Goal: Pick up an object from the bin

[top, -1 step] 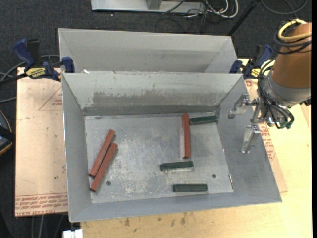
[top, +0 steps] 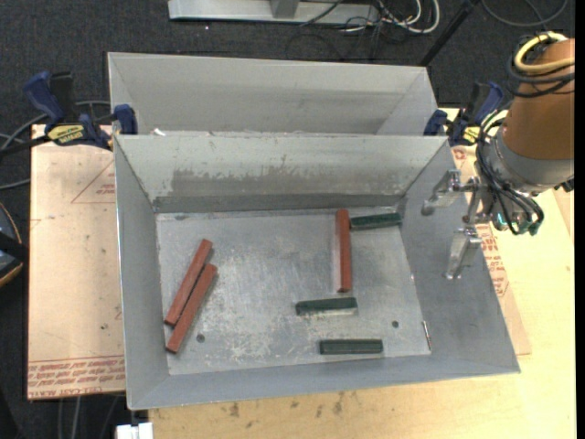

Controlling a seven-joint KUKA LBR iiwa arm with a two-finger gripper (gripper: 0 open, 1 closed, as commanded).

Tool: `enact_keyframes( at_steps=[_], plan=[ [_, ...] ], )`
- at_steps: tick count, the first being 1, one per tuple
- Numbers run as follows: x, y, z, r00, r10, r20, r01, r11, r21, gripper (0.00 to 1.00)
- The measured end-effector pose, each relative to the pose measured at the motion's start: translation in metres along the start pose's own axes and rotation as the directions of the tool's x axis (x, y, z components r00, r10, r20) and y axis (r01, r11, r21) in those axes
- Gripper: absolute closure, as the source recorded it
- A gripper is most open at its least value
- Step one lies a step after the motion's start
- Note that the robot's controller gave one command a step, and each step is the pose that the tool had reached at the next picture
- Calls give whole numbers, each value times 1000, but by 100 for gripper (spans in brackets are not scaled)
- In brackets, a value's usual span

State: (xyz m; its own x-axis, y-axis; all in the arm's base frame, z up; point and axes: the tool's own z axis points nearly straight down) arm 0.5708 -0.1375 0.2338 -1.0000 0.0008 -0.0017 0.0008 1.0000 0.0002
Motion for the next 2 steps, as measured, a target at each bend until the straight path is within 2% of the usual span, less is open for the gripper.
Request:
enact_keyframes(
  at_steps=[1, 2],
  plan=[
    [72, 29, 66, 993, -116, -2, 116, 993, -1, 100],
    [72, 29, 66, 993, -118, -2, 118, 993, -1, 0]
  ],
)
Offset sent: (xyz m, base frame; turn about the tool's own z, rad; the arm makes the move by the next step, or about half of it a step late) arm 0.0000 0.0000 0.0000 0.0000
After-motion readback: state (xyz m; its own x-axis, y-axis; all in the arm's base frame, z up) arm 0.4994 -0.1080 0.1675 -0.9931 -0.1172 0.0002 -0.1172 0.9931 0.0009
